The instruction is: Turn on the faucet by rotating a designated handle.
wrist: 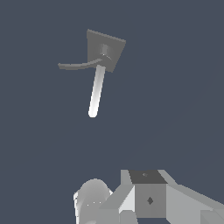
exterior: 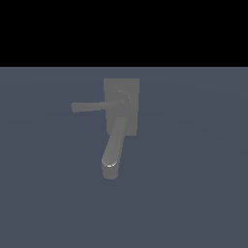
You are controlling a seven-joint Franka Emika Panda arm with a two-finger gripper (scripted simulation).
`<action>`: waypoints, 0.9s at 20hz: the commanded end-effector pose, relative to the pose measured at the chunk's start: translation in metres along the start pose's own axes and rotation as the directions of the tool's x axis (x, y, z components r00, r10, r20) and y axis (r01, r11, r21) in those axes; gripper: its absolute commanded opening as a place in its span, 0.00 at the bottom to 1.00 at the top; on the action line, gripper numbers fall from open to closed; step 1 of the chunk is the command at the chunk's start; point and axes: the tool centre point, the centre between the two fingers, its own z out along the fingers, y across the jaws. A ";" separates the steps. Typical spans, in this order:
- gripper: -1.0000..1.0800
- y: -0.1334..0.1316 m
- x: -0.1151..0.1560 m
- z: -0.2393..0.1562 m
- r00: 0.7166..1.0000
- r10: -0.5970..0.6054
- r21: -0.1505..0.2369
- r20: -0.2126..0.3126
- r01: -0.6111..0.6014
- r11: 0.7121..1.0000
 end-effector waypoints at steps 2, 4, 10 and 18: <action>0.00 0.006 0.004 -0.011 0.999 0.019 -0.095 -0.047 -0.024 0.995; 0.00 0.010 0.006 -0.020 0.996 0.029 -0.162 -0.081 -0.042 0.986; 0.00 0.017 0.015 -0.054 0.978 0.035 -0.389 -0.203 -0.113 0.914; 0.00 0.009 0.027 -0.106 0.938 -0.035 -0.653 -0.346 -0.213 0.727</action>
